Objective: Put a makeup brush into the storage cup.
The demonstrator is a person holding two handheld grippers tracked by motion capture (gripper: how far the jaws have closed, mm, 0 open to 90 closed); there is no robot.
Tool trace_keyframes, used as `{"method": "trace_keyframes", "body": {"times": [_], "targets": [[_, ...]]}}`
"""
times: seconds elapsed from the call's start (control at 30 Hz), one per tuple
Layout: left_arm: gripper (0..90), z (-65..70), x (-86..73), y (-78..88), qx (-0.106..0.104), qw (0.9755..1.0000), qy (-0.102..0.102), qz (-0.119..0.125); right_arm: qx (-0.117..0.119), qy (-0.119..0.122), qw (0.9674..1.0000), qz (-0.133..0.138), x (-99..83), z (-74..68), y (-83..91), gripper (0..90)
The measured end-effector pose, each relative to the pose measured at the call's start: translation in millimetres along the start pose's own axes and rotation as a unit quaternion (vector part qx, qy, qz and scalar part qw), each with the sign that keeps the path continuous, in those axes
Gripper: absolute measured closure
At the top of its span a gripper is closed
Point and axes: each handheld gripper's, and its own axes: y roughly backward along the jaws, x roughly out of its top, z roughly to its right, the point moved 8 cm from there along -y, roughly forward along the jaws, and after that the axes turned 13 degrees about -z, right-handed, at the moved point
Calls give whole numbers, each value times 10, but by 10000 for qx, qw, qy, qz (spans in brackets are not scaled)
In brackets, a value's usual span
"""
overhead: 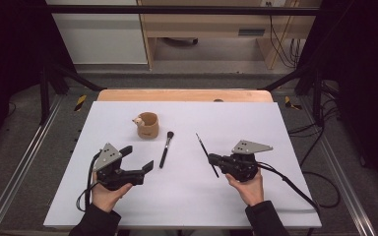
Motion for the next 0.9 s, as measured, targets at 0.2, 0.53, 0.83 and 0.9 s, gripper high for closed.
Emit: {"method": "trace_keyframes", "body": {"times": [0.2, 0.53, 0.83, 0.9], "targets": [[85, 88, 119, -71, -128, 9997, 123, 143, 69, -12, 9999, 103, 16, -27, 10, 858], [90, 263, 259, -213, -342, 9989, 210, 255, 205, -70, 9993, 298, 57, -72, 32, 858], [100, 404, 344, -325, -523, 9975, 324, 360, 257, -39, 9990, 365, 66, -89, 24, 858], [102, 431, 356, -355, -543, 9973, 336, 366, 270, -33, 9990, 355, 64, -94, 19, 858]]}}
